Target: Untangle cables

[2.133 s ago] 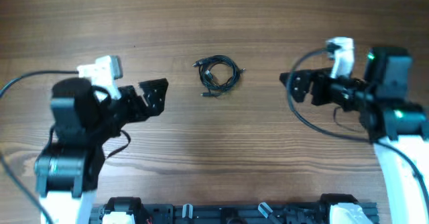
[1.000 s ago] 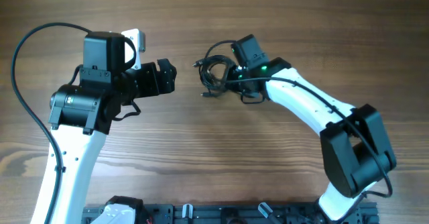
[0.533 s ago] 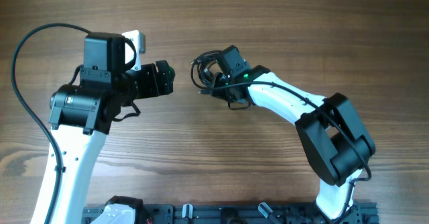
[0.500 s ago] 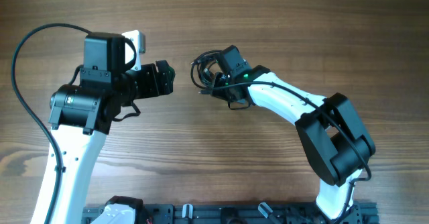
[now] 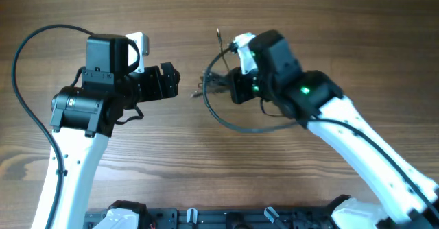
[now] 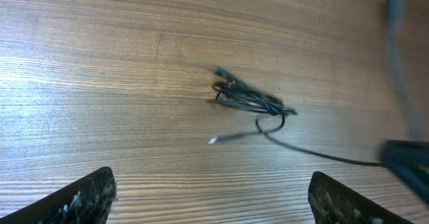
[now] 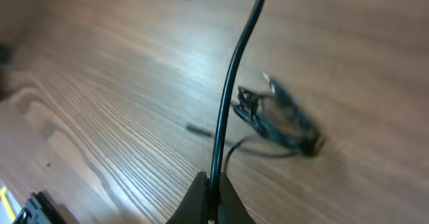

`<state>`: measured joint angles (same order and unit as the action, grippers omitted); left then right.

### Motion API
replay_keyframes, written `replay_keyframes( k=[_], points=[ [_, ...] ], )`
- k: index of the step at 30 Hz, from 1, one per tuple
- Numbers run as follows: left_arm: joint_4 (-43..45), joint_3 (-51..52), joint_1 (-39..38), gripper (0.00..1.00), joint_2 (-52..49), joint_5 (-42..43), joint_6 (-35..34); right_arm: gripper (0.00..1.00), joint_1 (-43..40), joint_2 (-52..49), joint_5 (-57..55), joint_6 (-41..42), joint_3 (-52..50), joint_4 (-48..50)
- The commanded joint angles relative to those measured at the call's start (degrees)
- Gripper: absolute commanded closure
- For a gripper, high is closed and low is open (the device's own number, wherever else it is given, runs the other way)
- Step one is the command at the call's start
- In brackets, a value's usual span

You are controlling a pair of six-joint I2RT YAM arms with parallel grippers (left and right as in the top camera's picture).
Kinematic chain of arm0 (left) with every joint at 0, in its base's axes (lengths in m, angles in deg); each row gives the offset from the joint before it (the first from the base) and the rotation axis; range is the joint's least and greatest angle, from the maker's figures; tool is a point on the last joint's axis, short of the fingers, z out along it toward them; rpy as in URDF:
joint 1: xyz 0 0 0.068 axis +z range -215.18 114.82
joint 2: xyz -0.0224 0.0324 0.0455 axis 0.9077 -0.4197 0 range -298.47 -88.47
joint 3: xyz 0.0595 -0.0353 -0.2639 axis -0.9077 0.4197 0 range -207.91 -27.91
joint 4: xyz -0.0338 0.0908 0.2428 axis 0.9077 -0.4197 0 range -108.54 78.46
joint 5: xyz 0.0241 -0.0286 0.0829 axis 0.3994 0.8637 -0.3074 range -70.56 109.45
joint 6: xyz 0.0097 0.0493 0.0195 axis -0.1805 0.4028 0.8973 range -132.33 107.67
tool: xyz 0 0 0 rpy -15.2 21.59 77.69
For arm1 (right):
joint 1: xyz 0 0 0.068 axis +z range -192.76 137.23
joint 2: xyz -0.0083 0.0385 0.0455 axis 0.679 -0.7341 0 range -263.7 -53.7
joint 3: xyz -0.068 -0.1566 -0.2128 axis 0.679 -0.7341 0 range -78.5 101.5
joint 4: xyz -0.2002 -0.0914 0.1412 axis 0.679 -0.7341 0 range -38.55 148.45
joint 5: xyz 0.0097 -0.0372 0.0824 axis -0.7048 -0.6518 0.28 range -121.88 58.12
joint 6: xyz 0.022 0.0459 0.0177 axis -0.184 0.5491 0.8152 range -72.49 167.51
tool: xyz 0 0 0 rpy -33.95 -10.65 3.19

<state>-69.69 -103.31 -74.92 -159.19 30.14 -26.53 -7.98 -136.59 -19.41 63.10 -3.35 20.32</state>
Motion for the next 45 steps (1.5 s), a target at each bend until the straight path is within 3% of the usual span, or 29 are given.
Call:
replay_keyframes(
  k=[1, 4, 6, 7, 8, 11, 15, 17, 21, 24, 28, 38, 45],
  points=[
    [-0.74, -0.68, 0.31, 0.04, -0.33, -0.33, 0.50, 0.96, 0.28, 3.43, -6.49, -0.31, 0.92, -0.39],
    [-0.83, -0.68, 0.31, 0.01, -0.33, -0.33, 0.50, 0.68, 0.28, 3.13, -7.10, 0.96, 0.90, -5.20],
    [-0.57, -0.68, 0.31, 0.00, -0.33, -0.33, 0.52, 0.17, 0.28, 1.99, -7.13, -0.61, 0.90, -10.01],
    [-0.39, -0.68, 0.31, 0.00, -0.35, -0.33, 0.52, 0.02, 0.28, 1.62, -7.43, -1.66, 0.90, -11.98],
    [-0.33, -0.68, 0.31, 0.00, -0.35, -0.33, 0.50, 0.01, 0.26, 1.03, -8.15, -2.10, 0.90, -13.53],
    [0.09, -0.68, 0.31, 0.00, -0.33, -0.33, 0.50, 0.00, 0.24, -1.03, -8.83, -2.14, 0.90, -14.82],
    [0.66, -0.68, 0.31, 0.00, -0.33, -0.33, 0.50, 0.01, 0.22, -9.07, -7.61, -8.09, 0.90, -14.86],
    [0.68, -0.68, 0.31, 0.01, -0.33, -0.33, 0.50, 0.12, 0.24, -13.25, -7.63, -7.19, 0.90, -13.07],
    [0.68, -0.68, 0.33, 0.08, -0.33, -0.33, 0.50, 0.42, 0.24, -21.18, -8.13, 4.22, 0.90, -6.19],
    [0.68, -0.68, 0.33, 0.08, -0.33, -0.35, 0.50, 0.51, 0.24, -25.79, -7.96, 8.02, 0.90, -3.63],
    [0.70, -0.68, 0.33, 0.08, -0.33, -0.35, 0.50, 0.55, 0.24, -30.82, -6.43, 8.98, 0.90, -1.90],
    [0.66, -0.68, 0.33, 0.07, -0.33, -0.33, 0.50, 0.67, 0.28, -31.28, -6.45, 8.98, 0.52, 1.25],
    [0.63, -0.68, 0.31, 0.07, -0.33, -0.33, 0.50, 0.67, 0.28, -31.28, -6.45, 8.98, 0.46, 1.18]
  ],
)
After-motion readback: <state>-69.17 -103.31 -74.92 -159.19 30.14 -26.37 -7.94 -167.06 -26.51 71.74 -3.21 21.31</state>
